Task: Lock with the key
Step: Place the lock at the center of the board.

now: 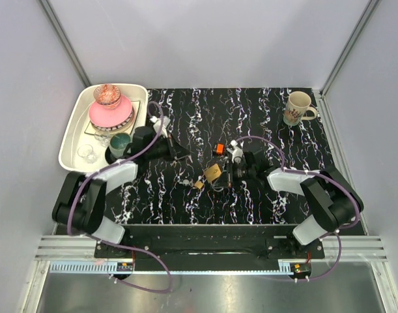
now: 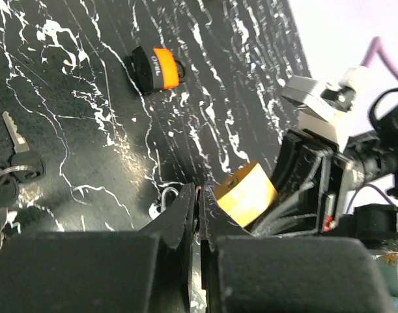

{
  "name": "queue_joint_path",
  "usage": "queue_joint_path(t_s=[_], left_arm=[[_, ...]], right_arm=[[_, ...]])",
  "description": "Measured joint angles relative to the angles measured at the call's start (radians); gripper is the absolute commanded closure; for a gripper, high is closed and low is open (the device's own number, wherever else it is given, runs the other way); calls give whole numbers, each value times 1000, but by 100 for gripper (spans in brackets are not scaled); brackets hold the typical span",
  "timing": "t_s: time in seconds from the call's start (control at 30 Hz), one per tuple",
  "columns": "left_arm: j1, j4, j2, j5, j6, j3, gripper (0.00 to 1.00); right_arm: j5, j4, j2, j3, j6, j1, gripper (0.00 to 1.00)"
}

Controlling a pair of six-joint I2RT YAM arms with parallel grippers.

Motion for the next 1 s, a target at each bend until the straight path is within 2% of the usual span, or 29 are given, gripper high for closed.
queue_joint_path(t_s=[0.2, 0.43, 0.47, 0.5, 0.6, 0.63, 0.73, 0.8, 0.83, 0.87, 1.0], left_arm=[[-52, 35, 245, -10, 14, 108, 100], [-87, 10, 386, -13, 52, 182, 86], [-90, -3, 393, -17, 64, 188, 83], [-95, -15, 398, -24, 80, 196, 80], [-108, -72, 406, -51, 128, 222, 60], [-110, -83, 406, -57, 141, 226, 55], [-116, -109, 406, -90, 168, 233, 23], [-116, -123, 406, -110, 185, 233, 14], [-116, -125, 404, -119, 184, 232, 6], [-116, -127, 397, -135, 192, 232, 3], [-116, -148, 300, -211, 213, 177, 1]], right_arm=[[33, -69, 73, 0, -25, -6, 100], [1, -97, 183, 56, -64, -18, 83], [2, -99, 191, 67, -70, -18, 72], [5, -109, 196, 77, -79, -18, 66], [7, -154, 198, 103, -91, -18, 48], [12, -165, 195, 110, -94, -16, 45], [42, -204, 168, 127, -113, -14, 39], [77, -234, 145, 128, -119, -14, 31], [101, -259, 130, 131, -122, -14, 28], [129, -281, 114, 135, -124, -14, 26], [288, -378, 36, 140, -146, -14, 19]])
